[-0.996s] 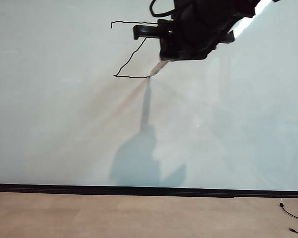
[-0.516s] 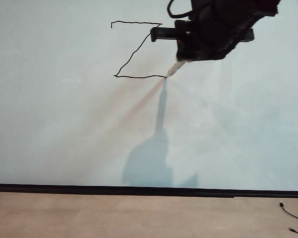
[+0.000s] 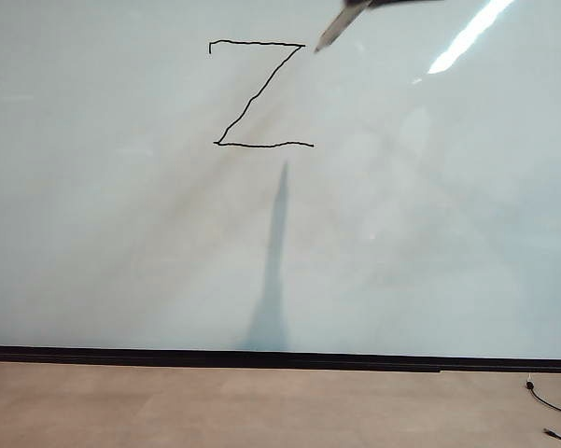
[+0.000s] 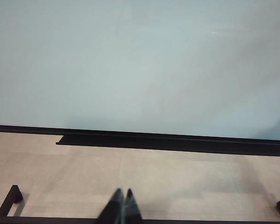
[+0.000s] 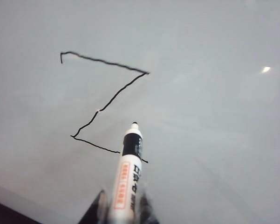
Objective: Pick up the pen on the shelf to the right of the whiteboard and write the letter Z.
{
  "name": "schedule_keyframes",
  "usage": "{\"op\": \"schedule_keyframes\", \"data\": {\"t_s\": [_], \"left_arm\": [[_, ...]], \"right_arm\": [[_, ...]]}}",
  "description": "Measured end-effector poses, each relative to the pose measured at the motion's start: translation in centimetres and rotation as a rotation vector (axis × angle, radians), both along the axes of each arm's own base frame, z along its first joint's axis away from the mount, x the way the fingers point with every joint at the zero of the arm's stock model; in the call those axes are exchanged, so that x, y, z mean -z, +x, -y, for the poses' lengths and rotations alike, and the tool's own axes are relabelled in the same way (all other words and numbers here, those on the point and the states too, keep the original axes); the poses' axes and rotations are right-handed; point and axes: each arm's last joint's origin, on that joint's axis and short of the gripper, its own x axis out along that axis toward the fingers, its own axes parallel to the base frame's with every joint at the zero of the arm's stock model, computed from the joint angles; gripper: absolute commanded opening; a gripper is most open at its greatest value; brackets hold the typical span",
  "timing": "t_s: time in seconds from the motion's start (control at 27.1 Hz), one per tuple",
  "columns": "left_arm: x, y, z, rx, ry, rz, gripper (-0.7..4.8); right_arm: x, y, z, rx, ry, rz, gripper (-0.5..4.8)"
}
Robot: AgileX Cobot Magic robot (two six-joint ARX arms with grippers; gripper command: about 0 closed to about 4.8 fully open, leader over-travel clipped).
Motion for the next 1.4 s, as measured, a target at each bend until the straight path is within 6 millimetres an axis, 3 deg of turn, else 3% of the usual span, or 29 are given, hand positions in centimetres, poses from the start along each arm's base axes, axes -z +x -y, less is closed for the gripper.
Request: {"op": "schedule_keyframes", "data": {"t_s": [0.33, 0.48, 0.77, 1.07, 1.4], "left_arm": [[0.0, 0.0, 0.0, 0.000, 0.000, 0.000, -0.04], [0.0, 0.0, 0.0, 0.000, 0.000, 0.000, -0.05], [0.0, 0.0, 0.0, 0.000, 0.000, 0.000, -0.04], [0.0, 0.0, 0.0, 0.000, 0.000, 0.000, -0.04], [0.0, 0.0, 0.0, 0.000, 0.000, 0.000, -0.05]], "right_arm": [[0.9, -4.8, 4.0, -0.050, 0.010, 0.077, -0.06], [3.8, -7.1, 6.9, -0.066, -0.012, 0.101, -0.06], [7.5, -9.6, 9.9, -0.117, 0.031, 0.204, -0.06], [9.3, -10.9, 11.5, -0.118, 0.039, 0.251, -0.06], [11.6, -10.4, 11.1, -0.105, -0.040, 0.180, -0.06]]}}
